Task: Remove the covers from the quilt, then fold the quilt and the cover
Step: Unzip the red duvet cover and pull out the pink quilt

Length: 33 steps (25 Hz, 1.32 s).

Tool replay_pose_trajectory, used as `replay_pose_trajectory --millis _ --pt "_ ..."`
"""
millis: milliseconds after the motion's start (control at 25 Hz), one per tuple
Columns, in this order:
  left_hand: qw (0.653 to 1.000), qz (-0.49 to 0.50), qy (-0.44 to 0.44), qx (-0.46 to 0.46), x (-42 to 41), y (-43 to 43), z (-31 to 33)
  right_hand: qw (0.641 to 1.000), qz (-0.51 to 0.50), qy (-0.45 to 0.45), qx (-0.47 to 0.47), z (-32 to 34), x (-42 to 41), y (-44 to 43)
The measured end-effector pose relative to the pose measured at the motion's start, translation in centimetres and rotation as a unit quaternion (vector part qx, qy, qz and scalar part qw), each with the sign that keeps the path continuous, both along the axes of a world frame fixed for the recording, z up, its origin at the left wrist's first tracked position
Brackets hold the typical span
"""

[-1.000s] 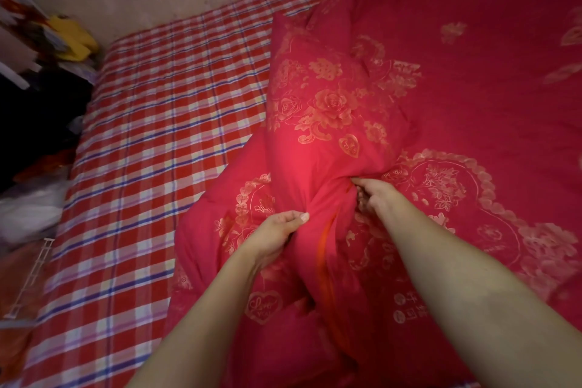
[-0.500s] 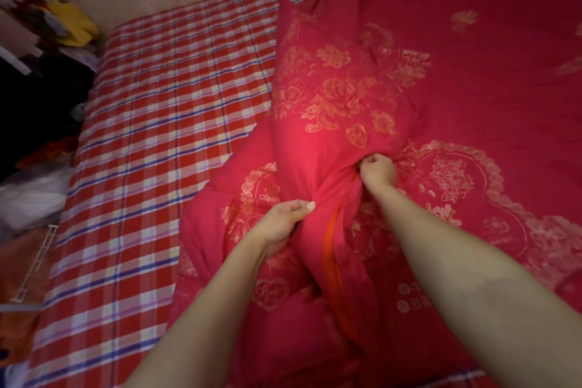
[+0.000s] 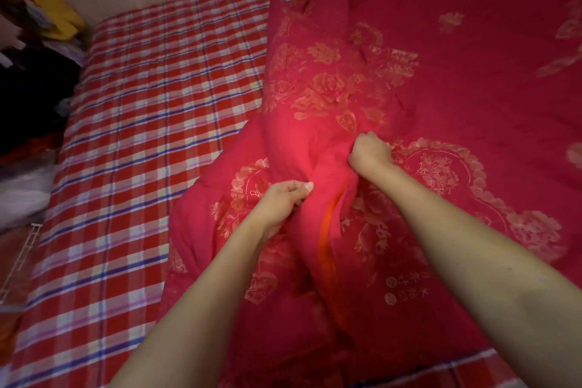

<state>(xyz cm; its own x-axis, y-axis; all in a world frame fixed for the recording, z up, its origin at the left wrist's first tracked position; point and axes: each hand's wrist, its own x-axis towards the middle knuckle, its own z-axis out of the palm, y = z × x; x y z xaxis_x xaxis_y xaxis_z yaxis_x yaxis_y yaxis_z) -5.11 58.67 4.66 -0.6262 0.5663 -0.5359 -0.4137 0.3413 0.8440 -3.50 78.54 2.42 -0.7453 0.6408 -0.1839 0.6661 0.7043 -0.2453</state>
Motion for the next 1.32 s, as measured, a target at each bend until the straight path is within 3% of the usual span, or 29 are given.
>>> replay_pose_trajectory --millis 80,160,240,320,400,440,480,560,640,720,760,800,880,960,1080,1200,1280,1320 --pt "0.999 -0.020 0.041 0.007 -0.5 1.7 2.2 0.999 -0.013 0.051 0.007 2.9 0.3 2.3" --pt "0.996 -0.069 0.024 0.051 -1.4 3.4 4.9 0.994 -0.015 0.111 0.016 6.0 1.0 5.7" --pt "0.984 -0.174 0.033 0.014 -2.7 5.0 7.3 0.989 0.013 0.147 0.028 8.5 2.1 8.4" --pt "0.943 -0.248 0.167 -0.147 -3.8 7.4 9.2 0.984 0.030 0.175 0.033 9.9 3.1 9.2" --pt "0.882 -0.162 0.352 -0.268 -4.8 11.4 10.1 0.977 0.045 0.204 0.030 10.4 3.9 8.7" --pt "0.870 -0.118 0.387 -0.283 -4.9 13.5 10.4 0.975 0.059 0.212 0.029 10.3 4.2 8.1" --pt "0.862 -0.128 0.395 -0.290 -4.8 15.9 10.7 0.974 0.075 0.213 0.031 10.2 4.5 7.6" --pt "0.835 -0.264 0.363 -0.318 -4.8 19.4 10.5 0.973 0.111 0.199 0.037 9.8 4.7 6.2" --pt "0.819 -0.380 0.269 -0.335 -5.2 21.7 9.2 0.975 0.130 0.178 0.040 9.3 5.0 5.8" --pt "0.810 -0.424 0.203 -0.352 -5.3 21.9 7.4 0.978 0.143 0.152 0.026 8.4 5.6 5.8" --pt "0.818 -0.432 0.178 -0.336 -5.6 22.0 6.2 0.980 0.142 0.141 0.018 8.0 6.0 5.9" --pt "0.850 -0.408 0.141 -0.302 -5.9 22.1 5.2 0.981 0.137 0.138 0.013 7.7 6.2 5.8" --pt "0.942 -0.269 0.032 -0.200 -6.7 22.9 4.8 0.980 0.123 0.157 0.019 7.9 6.1 5.7" --pt "0.986 -0.143 -0.018 -0.085 -8.1 25.7 6.3 0.972 0.118 0.196 0.053 8.9 5.7 6.3" --pt "0.997 -0.030 -0.019 0.064 -9.3 30.5 11.4 0.951 0.137 0.254 0.109 11.8 6.1 8.5" --pt "0.980 0.087 -0.033 0.178 -10.2 33.7 14.5 0.937 0.240 0.215 0.137 12.6 8.6 9.2" --pt "0.983 0.096 0.009 0.159 -10.6 34.1 14.2 0.949 0.266 0.155 0.067 10.5 11.4 7.6" --pt "0.992 0.054 0.053 0.100 -10.2 33.8 13.6 0.958 0.256 0.130 0.016 8.7 13.2 6.5"
